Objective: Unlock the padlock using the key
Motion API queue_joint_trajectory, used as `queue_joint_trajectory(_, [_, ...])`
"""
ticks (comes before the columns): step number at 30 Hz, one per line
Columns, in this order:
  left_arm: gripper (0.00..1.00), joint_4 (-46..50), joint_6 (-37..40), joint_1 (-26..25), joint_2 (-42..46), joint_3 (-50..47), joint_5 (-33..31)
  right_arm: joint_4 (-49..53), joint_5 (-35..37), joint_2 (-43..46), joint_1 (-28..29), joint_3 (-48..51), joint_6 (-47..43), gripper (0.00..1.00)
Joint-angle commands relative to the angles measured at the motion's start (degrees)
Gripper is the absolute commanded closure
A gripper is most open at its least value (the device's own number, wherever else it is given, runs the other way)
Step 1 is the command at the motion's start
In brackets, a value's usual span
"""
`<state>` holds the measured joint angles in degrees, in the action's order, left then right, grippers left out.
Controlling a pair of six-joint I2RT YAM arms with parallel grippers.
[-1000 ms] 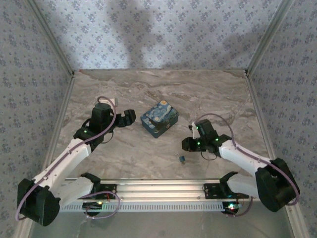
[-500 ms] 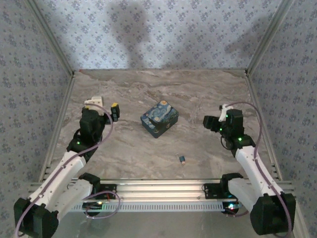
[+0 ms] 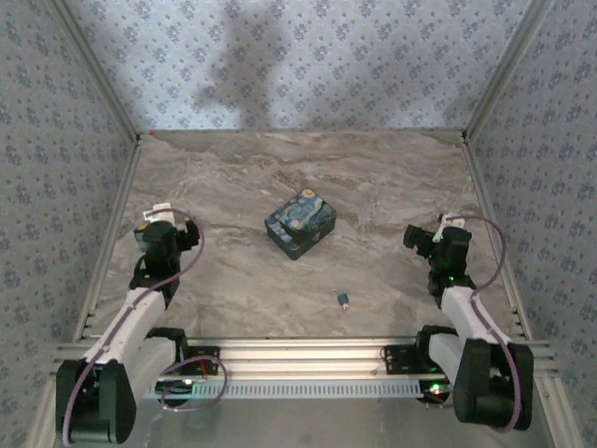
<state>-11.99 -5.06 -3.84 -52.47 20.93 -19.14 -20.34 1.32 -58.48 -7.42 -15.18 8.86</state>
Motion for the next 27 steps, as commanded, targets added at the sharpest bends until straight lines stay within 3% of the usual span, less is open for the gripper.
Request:
queue_joint_trajectory(1, [0.02,-9.8,0.1,2.0,-4.3,-1.2,4.9,-17.4,0.3,-5.4,-0.3,2.4,-1.9,0.0])
queue_joint_trajectory(3, [0.02,-14.1,0.9,3.1,-8.7,-1.7,6.8,-24.1,-2.1,-10.2,-0.2,2.6,-1.6,0.0])
queue_joint_trajectory(8, [0.02,-29.7,-3.4,7.5,-19.1,-4.4,15.0,-29.5,-4.6,-16.0,1.3,0.7,-6.6,0.0])
queue_joint_trajectory(16, [0.02,-40.1,-0.1,9.3,-31.5,-2.1,21.5,-41.6,-6.4,-29.3,0.9,0.5,-6.7,0.0])
queue_joint_trajectory(18, [0.02,-43.7,0.6,9.4,-35.9,-1.3,24.4,-34.4,-6.0,-28.1,0.7,-2.0,-6.4,0.0])
queue_joint_trajectory(20, [0.02,-36.3,2.0,9.0,-34.9,1.5,24.9,-30.5,-3.3,-29.1,2.6,-5.1,-7.5,0.0])
queue_joint_trajectory(22, [0.02,-34.3,3.0,7.5,-35.2,2.6,22.9,-26.9,0.2,-29.0,5.0,-6.9,-9.4,0.0])
queue_joint_trajectory(27, [0.02,-34.4,3.3,6.9,-35.3,2.7,21.6,-27.1,0.4,-29.0,5.4,-6.8,-9.9,0.0])
